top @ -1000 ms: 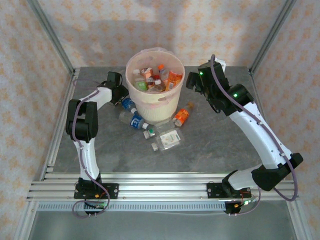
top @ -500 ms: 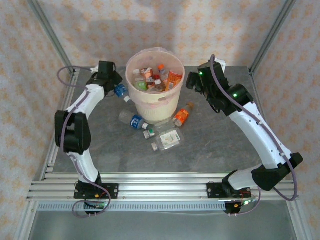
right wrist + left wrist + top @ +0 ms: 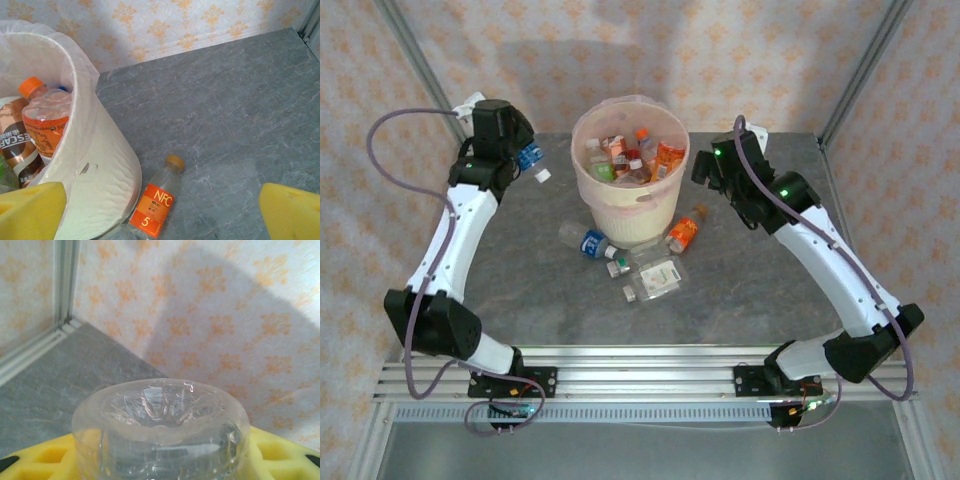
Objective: Put the plastic bottles in the bin
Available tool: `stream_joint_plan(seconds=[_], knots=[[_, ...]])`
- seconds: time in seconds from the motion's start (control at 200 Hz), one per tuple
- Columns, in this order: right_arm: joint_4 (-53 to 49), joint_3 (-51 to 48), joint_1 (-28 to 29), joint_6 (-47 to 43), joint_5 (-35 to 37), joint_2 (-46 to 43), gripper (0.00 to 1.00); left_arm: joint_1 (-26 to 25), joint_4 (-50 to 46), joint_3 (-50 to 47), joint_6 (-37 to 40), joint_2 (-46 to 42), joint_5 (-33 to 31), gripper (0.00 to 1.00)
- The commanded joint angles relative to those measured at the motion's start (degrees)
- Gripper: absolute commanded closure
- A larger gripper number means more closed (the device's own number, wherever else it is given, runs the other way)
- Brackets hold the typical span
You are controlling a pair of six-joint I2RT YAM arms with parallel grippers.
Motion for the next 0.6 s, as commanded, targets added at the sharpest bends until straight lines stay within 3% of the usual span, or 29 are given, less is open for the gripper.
stream_joint_plan(seconds=[0.0, 0.235, 0.465, 0.596], knots=[[1.3, -1.2, 0.3, 1.2, 2.5, -1.6, 0.01, 0.7, -1.3, 2.3, 4.2, -5.2, -0.1, 0.5], [2.5, -3.9, 0.3, 2.2, 3.1, -3.0, 0.01, -0.7, 0.4, 7.2, 3.6, -7.1, 9.1, 0.49], [3.3, -6.7, 0.3, 3.0, 4.6, -5.8, 0.01, -8.4, -2.3, 18.2, 8.7, -1.0, 10.8, 0.49], [3.4, -7.8, 0.3, 3.2, 5.2, -7.1, 0.01, -11.5, -5.0, 25.1, 11.3, 4.2, 15.2, 0.49]])
